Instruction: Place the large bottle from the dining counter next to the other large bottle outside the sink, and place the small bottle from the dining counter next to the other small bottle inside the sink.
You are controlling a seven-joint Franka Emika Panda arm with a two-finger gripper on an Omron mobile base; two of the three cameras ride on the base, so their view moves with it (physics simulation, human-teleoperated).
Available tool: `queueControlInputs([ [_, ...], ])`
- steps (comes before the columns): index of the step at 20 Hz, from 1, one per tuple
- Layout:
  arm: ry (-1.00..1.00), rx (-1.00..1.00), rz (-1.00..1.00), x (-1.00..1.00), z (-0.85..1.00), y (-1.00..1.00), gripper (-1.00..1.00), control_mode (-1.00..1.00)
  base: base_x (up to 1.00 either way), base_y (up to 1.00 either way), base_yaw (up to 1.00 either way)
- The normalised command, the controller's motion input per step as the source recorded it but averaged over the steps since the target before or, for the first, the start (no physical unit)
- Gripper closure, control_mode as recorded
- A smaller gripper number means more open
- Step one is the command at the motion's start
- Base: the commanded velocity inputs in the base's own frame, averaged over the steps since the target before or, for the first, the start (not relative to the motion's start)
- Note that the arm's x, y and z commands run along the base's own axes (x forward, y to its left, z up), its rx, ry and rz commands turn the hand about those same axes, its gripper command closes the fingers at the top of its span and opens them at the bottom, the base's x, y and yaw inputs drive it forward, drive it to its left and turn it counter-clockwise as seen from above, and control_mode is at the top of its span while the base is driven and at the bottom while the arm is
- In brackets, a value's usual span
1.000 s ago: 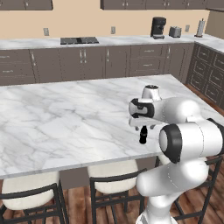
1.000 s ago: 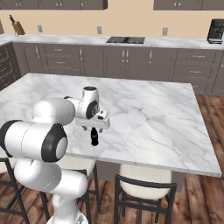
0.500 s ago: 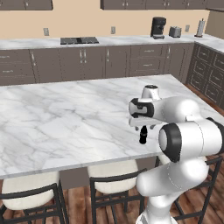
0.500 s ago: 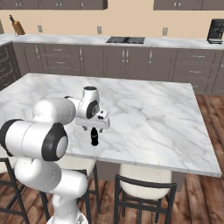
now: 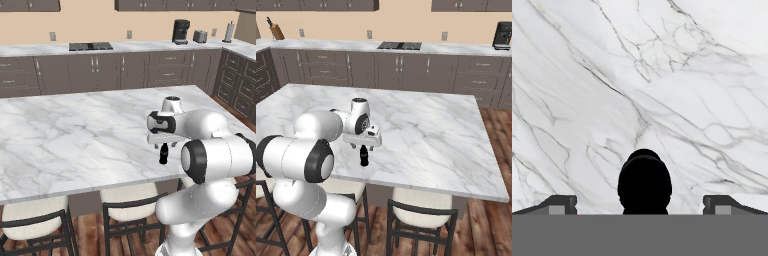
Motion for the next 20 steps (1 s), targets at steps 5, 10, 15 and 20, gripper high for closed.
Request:
queueControlInputs([
  [5,0.00,0.00,0.00,0.00,0.00,0.00,-1.00,-1.00,0.00,0.00,0.00],
  [10,0.00,0.00,0.00,0.00,0.00,0.00,-1.00,-1.00,0.00,0.00,0.00],
  [15,0.00,0.00,0.00,0.00,0.08,0.00,-1.00,-1.00,0.00,0.00,0.00],
  [20,0.00,0.00,0.00,0.06,0.03,0.00,-1.00,-1.00,0.00,0.00,0.00],
])
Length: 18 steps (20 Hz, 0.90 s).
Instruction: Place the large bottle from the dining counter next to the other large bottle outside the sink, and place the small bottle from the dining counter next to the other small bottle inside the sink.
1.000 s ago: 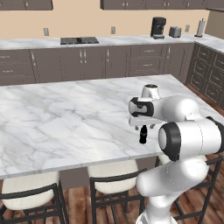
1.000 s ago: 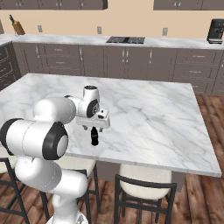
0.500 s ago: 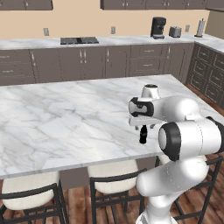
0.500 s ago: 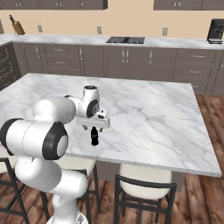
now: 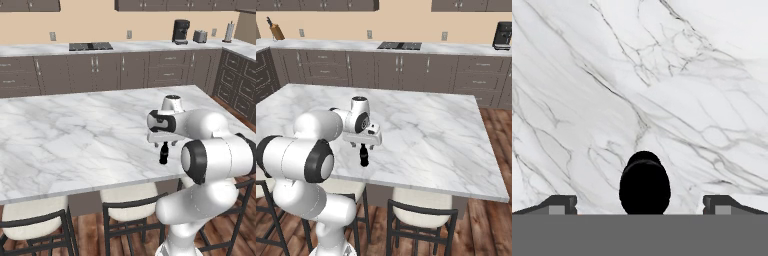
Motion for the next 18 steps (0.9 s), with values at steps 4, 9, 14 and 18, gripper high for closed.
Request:
queueControlInputs([
  [4,0.00,0.00,0.00,0.00,0.00,0.00,-1.00,-1.00,0.00,0.00,0.00],
  [9,0.00,0.00,0.00,0.00,-0.06,0.00,-1.00,-1.00,0.00,0.00,0.00],
  [14,0.00,0.00,0.00,0.00,-0.17,-0.02,-1.00,-1.00,0.00,0.00,0.00],
  [18,0.00,0.00,0.00,0.00,-0.02,0.00,-1.00,-1.00,0.00,0.00,0.00],
])
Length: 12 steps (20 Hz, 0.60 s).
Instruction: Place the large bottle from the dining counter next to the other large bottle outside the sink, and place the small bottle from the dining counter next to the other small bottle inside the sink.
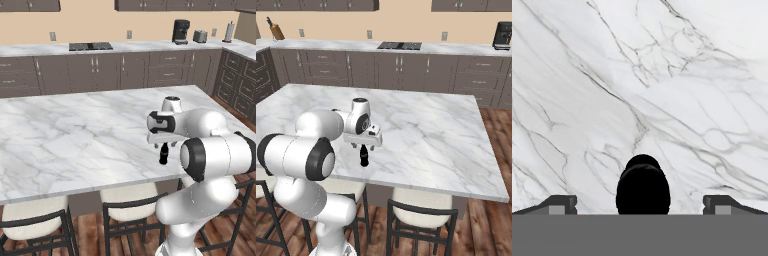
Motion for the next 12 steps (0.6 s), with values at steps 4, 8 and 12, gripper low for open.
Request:
queueControlInputs([
  [4,0.00,0.00,0.00,0.00,0.00,0.00,-1.00,-1.00,0.00,0.00,0.00],
  [8,0.00,0.00,0.00,0.00,0.00,0.00,1.00,-1.00,0.00,0.00,0.00],
  [12,0.00,0.00,0.00,0.00,0.00,0.00,1.00,-1.00,0.00,0.00,0.00],
])
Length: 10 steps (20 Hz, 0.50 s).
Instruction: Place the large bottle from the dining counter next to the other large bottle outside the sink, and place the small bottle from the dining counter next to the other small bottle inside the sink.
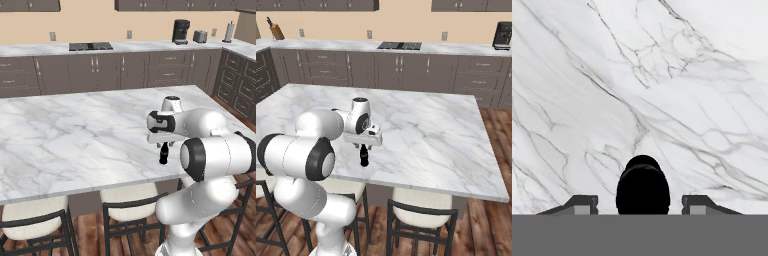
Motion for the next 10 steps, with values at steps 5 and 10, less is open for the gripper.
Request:
queueControlInputs([
  [5,0.00,0.00,0.00,-0.01,0.00,0.00,1.00,-1.00,0.00,0.00,0.00],
  [10,0.00,0.00,0.00,-0.15,0.18,0.00,1.00,-1.00,0.00,0.00,0.00],
])
